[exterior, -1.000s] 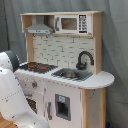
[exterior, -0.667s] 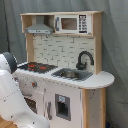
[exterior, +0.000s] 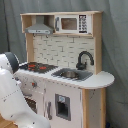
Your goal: Play with the kitchen
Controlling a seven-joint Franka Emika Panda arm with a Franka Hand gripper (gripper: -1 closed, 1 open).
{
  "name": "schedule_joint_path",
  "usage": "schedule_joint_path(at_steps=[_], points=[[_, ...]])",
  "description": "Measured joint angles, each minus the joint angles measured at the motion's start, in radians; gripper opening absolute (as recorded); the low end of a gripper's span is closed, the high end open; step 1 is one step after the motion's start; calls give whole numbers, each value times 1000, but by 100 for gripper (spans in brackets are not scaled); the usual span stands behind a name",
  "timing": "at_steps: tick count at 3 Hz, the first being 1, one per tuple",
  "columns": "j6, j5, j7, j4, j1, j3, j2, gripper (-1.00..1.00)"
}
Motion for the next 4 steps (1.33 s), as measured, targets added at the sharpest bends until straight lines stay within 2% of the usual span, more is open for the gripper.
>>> schedule_joint_path(at_steps=[1,2,4], points=[[2,0,0,0,-1,0,0,-100],[8,27,102,-5,-5,0,6,-100],[11,27,310,-4,-5,0,6,-100]])
